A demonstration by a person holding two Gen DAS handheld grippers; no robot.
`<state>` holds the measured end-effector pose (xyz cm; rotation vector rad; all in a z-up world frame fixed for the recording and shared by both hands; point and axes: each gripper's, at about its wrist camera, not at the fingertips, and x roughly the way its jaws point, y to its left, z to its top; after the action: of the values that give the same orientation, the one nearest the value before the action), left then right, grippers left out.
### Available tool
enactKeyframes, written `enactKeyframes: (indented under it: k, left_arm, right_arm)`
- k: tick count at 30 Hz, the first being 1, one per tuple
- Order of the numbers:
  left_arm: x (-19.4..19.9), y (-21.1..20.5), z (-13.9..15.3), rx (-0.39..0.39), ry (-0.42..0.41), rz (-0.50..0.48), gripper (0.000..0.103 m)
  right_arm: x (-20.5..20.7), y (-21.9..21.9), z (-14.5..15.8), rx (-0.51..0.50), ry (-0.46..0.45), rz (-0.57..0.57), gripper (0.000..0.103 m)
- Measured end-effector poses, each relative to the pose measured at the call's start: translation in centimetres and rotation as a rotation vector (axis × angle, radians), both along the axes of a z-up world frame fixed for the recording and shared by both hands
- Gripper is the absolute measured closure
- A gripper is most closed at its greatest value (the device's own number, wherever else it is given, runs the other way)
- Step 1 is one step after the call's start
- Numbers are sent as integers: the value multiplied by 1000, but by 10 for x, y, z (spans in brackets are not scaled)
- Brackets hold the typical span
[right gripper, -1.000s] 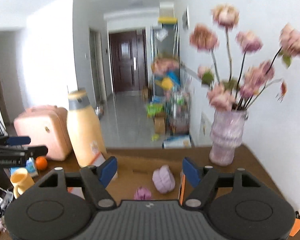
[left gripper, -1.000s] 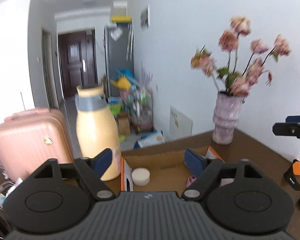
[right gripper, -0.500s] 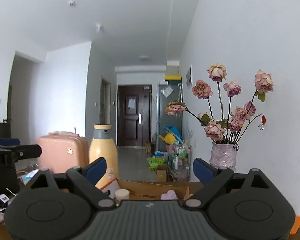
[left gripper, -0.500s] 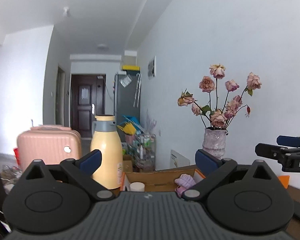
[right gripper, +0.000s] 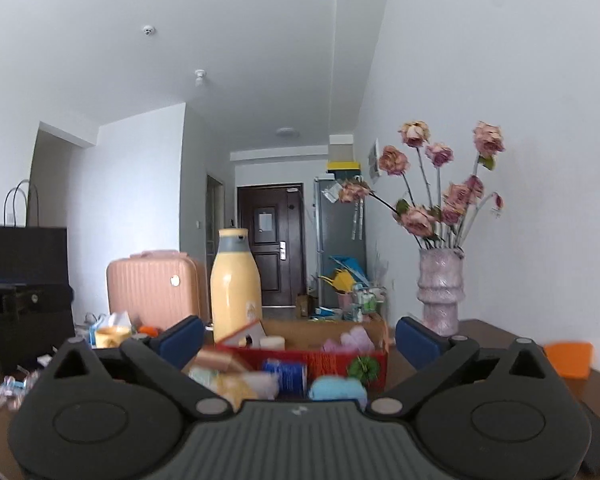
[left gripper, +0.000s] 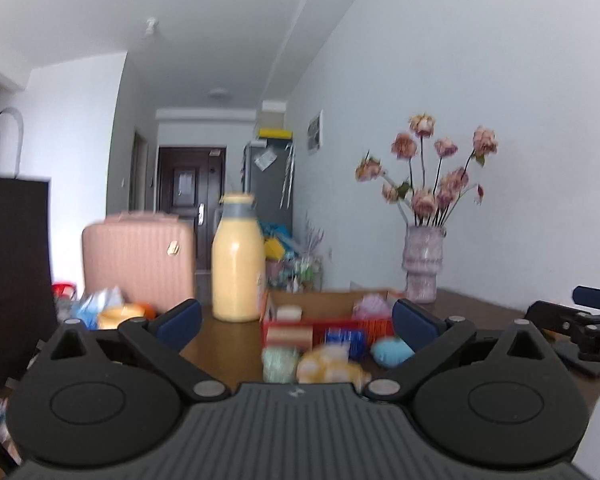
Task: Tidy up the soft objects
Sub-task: 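Withdraw both open tools from the box back toward the pile, then grasp the clear plastic bag with the left tool while the right tool grasps the lavender pouch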
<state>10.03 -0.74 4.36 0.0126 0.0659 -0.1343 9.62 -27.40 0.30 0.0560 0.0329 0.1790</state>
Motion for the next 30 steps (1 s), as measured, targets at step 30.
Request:
enactKeyframes:
  k: [30]
  left_arm:
    - [0,22,-66,-24,270,27,0]
  right_arm:
    - [-14,-2,-55,12,268,1,0]
